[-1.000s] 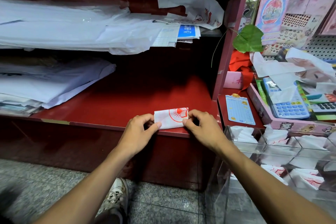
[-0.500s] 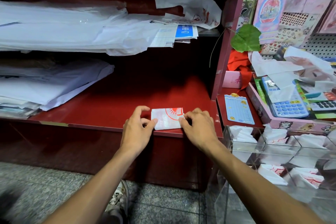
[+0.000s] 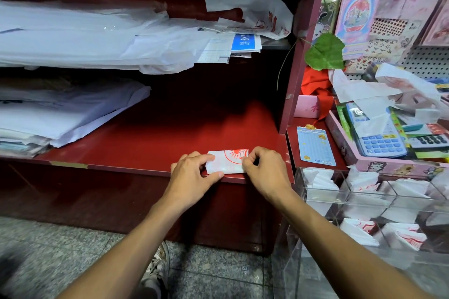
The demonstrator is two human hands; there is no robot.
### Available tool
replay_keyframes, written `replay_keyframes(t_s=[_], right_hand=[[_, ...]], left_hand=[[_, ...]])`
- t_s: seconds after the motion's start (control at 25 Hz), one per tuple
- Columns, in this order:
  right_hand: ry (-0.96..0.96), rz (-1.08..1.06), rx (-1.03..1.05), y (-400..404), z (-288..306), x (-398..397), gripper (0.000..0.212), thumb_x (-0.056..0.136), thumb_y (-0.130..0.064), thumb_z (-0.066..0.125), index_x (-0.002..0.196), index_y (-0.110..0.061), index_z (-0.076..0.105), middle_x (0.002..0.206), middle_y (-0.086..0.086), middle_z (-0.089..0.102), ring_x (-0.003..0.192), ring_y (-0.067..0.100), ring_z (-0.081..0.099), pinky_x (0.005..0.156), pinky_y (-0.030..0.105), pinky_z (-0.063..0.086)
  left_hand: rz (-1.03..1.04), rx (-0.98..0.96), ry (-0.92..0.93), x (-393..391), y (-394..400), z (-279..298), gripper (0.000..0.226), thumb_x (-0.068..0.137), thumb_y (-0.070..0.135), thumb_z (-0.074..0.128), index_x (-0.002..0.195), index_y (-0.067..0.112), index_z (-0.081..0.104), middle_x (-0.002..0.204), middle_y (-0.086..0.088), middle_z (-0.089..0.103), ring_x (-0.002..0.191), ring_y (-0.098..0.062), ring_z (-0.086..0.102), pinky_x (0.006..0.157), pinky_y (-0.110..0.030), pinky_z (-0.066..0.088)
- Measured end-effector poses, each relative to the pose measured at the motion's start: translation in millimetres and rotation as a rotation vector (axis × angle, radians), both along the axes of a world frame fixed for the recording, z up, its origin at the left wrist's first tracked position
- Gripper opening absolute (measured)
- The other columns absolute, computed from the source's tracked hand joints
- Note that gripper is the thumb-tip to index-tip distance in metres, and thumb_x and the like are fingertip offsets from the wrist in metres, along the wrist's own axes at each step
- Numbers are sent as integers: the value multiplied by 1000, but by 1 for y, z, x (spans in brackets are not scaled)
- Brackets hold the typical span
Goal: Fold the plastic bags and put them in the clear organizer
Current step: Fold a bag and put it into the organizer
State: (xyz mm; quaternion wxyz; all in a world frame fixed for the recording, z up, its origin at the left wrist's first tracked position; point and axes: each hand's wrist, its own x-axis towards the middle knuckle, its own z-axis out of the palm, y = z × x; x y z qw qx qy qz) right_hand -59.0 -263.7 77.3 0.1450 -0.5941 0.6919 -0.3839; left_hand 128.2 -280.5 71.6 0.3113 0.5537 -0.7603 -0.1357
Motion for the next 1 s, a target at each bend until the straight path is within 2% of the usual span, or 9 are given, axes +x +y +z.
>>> replay_keyframes(t_s=[0.2,0.32,0.44,0.52,0.6,0.68,0.8,0.88,1.0], right_hand=[[131,30,-84,6,0,1,14,87,-17,62,100,-22,56,106,-4,55,87,21,55,76,34,45],[347,243,-60,7,-1,-7,28,96,-37,54,122,-29,60,130,-10,55,109,21,49,87,31,33],[641,434,70,9,-1,-23,60,90,-60,53,142,-29,48,148,-9,43,125,19,38,100,33,29],[672,469,72,11,4,-29,52,90,-53,58,137,-31,52,142,-9,47,123,20,41,101,36,33],[470,488,-55,17,12,-31,25,89,-37,62,111,-28,69,117,-8,62,105,20,50,94,41,41],[90,449,-122,25,26,-39,6,85,-24,70,88,-20,72,92,-5,69,85,14,60,84,39,49],[-464,366,5,54,56,-68,10,85,-7,74,86,-16,71,74,-6,71,66,6,62,64,24,51],[-529,286,28,76,67,-98,8,87,-6,71,90,-14,70,67,-5,69,55,8,60,50,18,45],[-565,163,24,113,77,-154,6,90,-5,68,95,-9,69,63,-5,68,52,10,60,46,17,43]], left_hand=[[-63,-71,-276,0,4,1,54,81,54,70,127,26,62,114,9,45,109,-15,39,86,-32,28],[-121,-108,-374,1,2,-2,49,81,45,73,125,27,60,146,9,42,131,-16,31,97,-33,25],[-185,-130,-304,7,-2,1,31,78,31,77,106,30,63,119,15,61,119,-12,46,89,-26,20],[-212,-161,-234,8,-2,6,21,80,23,77,100,28,69,95,18,61,104,-12,51,88,-29,27],[-210,-138,-68,6,0,15,13,83,26,75,96,25,73,83,16,58,91,-12,54,84,-35,40],[-263,-39,119,-3,6,26,12,84,33,71,86,21,73,74,7,61,77,-9,56,73,-33,45],[-363,116,302,-35,25,40,21,89,26,71,71,16,68,62,5,57,61,-2,47,58,-24,37],[-377,133,342,-65,40,45,19,90,22,70,74,12,69,66,-3,62,63,-3,50,60,-23,38],[-399,159,403,-110,61,43,5,89,15,70,88,15,75,80,4,73,72,-2,59,69,-11,43]])
